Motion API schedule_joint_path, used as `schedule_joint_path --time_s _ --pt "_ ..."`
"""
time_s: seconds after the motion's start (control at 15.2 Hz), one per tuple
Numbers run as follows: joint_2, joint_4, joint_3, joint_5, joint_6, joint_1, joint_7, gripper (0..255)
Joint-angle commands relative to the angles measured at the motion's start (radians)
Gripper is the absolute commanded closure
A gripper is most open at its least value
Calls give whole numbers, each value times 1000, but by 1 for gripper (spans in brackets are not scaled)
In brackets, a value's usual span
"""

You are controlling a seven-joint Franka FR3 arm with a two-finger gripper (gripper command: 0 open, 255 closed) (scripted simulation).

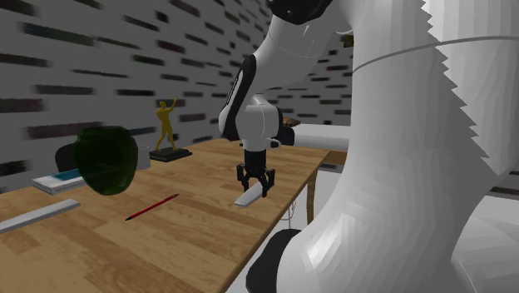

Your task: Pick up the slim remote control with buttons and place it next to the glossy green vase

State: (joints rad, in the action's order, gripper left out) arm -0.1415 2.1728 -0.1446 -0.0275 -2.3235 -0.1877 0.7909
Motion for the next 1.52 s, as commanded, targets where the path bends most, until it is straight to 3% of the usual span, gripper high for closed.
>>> schedule_joint_path --time_s 0.0,1.45 --pt "13 -7 -1 3 20 0 -2 255" --pt "143 -161 -2 28 302 -4 -20 255"
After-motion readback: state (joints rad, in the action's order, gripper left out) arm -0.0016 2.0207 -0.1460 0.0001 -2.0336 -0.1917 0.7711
